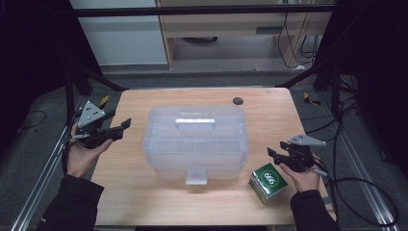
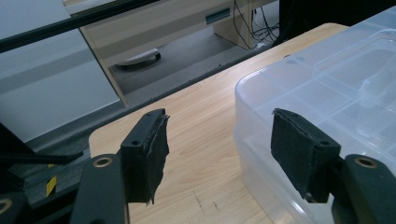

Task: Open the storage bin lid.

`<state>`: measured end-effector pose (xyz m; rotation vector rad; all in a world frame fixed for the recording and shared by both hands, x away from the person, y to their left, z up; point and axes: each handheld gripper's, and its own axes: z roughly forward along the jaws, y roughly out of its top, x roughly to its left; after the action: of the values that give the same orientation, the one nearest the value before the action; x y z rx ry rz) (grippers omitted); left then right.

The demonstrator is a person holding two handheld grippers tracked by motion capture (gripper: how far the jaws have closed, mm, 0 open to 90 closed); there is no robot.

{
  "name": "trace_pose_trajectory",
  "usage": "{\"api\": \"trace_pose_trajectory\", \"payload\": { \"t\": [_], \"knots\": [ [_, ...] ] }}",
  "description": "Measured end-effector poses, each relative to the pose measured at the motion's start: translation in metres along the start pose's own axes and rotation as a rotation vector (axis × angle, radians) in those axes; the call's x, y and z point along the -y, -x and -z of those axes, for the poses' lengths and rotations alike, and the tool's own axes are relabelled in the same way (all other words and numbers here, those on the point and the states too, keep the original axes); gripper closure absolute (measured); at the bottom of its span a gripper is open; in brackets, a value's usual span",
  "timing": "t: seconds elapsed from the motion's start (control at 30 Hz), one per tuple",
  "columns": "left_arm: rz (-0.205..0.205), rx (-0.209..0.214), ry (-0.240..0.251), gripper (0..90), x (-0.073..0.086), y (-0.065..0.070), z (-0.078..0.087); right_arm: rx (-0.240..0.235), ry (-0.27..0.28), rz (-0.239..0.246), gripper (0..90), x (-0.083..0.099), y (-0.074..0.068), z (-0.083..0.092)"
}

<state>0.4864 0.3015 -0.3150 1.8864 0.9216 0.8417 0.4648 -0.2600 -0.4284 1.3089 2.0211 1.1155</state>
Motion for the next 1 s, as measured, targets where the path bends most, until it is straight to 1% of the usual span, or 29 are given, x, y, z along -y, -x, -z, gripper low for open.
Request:
{"api": "trace_pose_trajectory", "payload": {
  "t": [0.03, 0.1, 0.13, 0.17, 0.2, 0.23, 0.27, 0.33, 0.37, 0.4, 0.43, 0.47, 0.5, 0.53, 0.6, 0.63, 0.67, 0.73, 0.77, 0.8, 0.83, 0.87, 0.9, 0.93, 1.0],
  "knots": [
    [-0.019, 0.009, -0.006, 35.7, -0.005, 0.003, -0.002, -0.001, -0.002, -0.001, 42.1, 0.0, 0.0, 0.0],
    [-0.025, 0.012, -0.008, 35.7, -0.007, 0.004, -0.003, -0.001, -0.004, -0.003, 42.1, 0.0, 0.0, 0.0],
    [-0.042, 0.025, -0.015, 35.7, -0.011, 0.007, -0.005, -0.004, -0.004, -0.004, 41.8, -0.001, 0.0, 0.0],
    [-0.042, 0.025, -0.015, 35.7, -0.011, 0.007, -0.005, -0.004, -0.004, -0.004, 41.8, -0.001, 0.0, 0.0],
    [-0.062, 0.031, -0.022, 35.6, -0.016, 0.009, -0.006, -0.007, -0.005, -0.007, 41.6, -0.001, 0.0, 0.0],
    [-0.07, 0.036, -0.026, 35.6, -0.018, 0.011, -0.007, -0.007, -0.006, -0.003, 41.4, -0.001, 0.0, 0.0],
    [-0.07, 0.036, -0.026, 35.6, -0.018, 0.011, -0.007, -0.006, -0.011, -0.003, 41.2, 0.0, 0.0, -0.001],
    [-0.096, 0.043, -0.032, 35.4, -0.023, 0.014, -0.008, -0.006, -0.016, -0.007, 41.1, 0.0, -0.001, -0.002],
    [-0.11, 0.051, -0.035, 35.5, -0.026, 0.016, -0.009, -0.005, -0.022, 0.003, 40.7, 0.0, -0.001, -0.002],
    [-0.121, 0.053, -0.038, 35.4, -0.028, 0.016, -0.009, -0.004, -0.022, 0.002, 40.5, 0.0, -0.001, -0.002],
    [-0.121, 0.053, -0.038, 35.6, -0.028, 0.016, -0.009, -0.004, -0.022, 0.002, 40.5, 0.0, -0.001, -0.002],
    [-0.13, 0.064, -0.038, 35.8, -0.031, 0.018, -0.009, -0.003, -0.022, 0.002, 40.2, 0.0, -0.001, -0.002],
    [-0.13, 0.064, -0.038, 36.2, -0.031, 0.018, -0.009, -0.003, -0.022, 0.002, 40.2, 0.0, -0.001, -0.002],
    [-0.145, 0.069, -0.034, 36.6, -0.034, 0.02, -0.009, 0.002, -0.023, 0.0, 39.5, 0.0, -0.001, -0.002],
    [-0.15, 0.072, -0.033, 37.1, -0.035, 0.022, -0.009, 0.004, -0.024, 0.0, 39.3, 0.0, -0.001, -0.002],
    [-0.171, 0.081, -0.041, 37.4, -0.038, 0.024, -0.009, 0.008, -0.023, 0.002, 39.0, 0.0, 0.0, -0.002],
    [-0.171, 0.081, -0.041, 37.7, -0.038, 0.024, -0.009, 0.008, -0.023, 0.002, 39.0, 0.0, 0.0, -0.002],
    [-0.207, 0.098, -0.054, 38.0, -0.041, 0.028, -0.01, 0.007, -0.022, 0.0, 39.1, -0.001, 0.0, -0.002],
    [-0.217, 0.106, -0.055, 38.1, -0.042, 0.03, -0.011, 0.008, -0.022, -0.001, 39.2, -0.001, 0.0, -0.001],
    [-0.217, 0.106, -0.055, 38.2, -0.042, 0.03, -0.011, 0.008, -0.022, -0.001, 39.2, -0.001, 0.0, -0.001],
    [-0.229, 0.111, -0.057, 38.2, -0.043, 0.032, -0.011, 0.005, -0.024, -0.004, 39.4, -0.001, 0.0, -0.001],
    [-0.251, 0.125, -0.064, 38.7, -0.044, 0.035, -0.012, 0.007, -0.029, -0.002, 39.5, 0.0, 0.0, -0.002],
    [-0.261, 0.129, -0.068, 38.8, -0.044, 0.037, -0.013, 0.006, -0.032, -0.002, 39.6, 0.0, -0.001, -0.002],
    [-0.261, 0.129, -0.068, 39.0, -0.044, 0.037, -0.013, 0.006, -0.032, -0.002, 39.6, 0.0, -0.001, -0.002],
    [-0.284, 0.143, -0.075, 39.1, -0.047, 0.04, -0.015, 0.003, -0.036, -0.007, 39.5, 0.0, -0.001, -0.002]
  ]
}}
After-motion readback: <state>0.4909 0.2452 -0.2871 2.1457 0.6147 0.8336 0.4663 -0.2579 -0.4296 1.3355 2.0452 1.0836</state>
